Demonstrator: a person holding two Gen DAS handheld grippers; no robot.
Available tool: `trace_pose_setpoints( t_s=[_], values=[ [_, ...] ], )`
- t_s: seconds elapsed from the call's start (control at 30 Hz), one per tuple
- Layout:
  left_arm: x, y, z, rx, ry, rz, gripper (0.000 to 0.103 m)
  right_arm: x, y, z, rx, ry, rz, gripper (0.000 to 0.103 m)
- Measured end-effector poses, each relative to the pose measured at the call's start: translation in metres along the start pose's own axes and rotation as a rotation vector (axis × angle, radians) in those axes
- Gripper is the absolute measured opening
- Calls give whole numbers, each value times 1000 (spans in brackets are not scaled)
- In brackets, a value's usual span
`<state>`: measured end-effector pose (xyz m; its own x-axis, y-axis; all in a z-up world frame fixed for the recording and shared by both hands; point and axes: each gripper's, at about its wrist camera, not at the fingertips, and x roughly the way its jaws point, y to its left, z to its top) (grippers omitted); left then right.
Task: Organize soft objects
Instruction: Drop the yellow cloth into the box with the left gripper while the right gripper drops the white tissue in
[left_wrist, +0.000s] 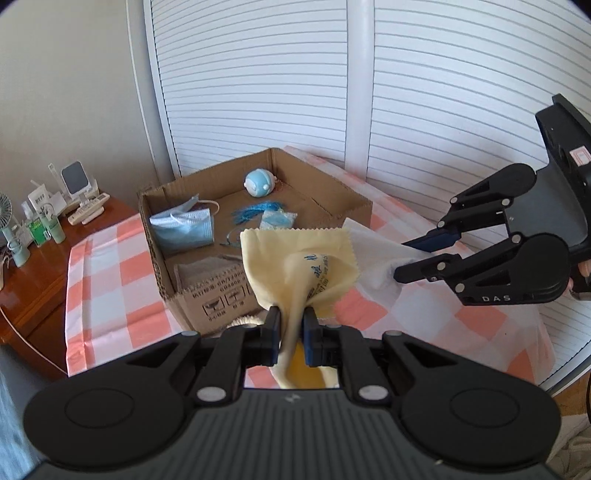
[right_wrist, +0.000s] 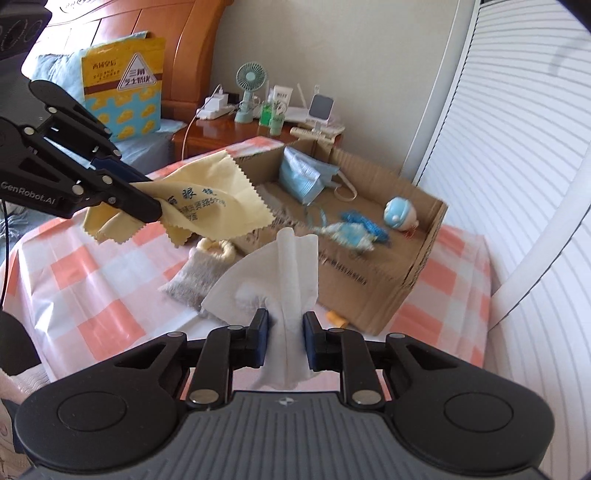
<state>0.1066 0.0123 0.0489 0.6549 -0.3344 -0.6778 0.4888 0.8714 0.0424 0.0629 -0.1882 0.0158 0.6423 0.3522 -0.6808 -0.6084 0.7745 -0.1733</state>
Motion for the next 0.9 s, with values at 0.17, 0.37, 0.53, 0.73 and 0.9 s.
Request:
trace_pose_setpoints(
  t_s=[0.17, 0.37, 0.53, 0.73, 0.9],
  values=[
    [6, 11, 33, 41, -55, 29, 10, -4, -13, 16, 12, -36, -28, 24],
    [52, 30, 82, 33, -53, 57, 11, 3, -29, 27, 35, -51, -39, 24],
    [112, 47, 114, -19, -36, 78, 29, 12, -36, 31, 44, -45, -46, 24],
    [149, 62, 119, -58, -39, 158, 78, 17, -47, 37, 59, -45, -57, 24],
    [117, 66, 109, -62, -42, 134, 87, 23, -58, 49, 69, -48, -82, 24]
  ],
)
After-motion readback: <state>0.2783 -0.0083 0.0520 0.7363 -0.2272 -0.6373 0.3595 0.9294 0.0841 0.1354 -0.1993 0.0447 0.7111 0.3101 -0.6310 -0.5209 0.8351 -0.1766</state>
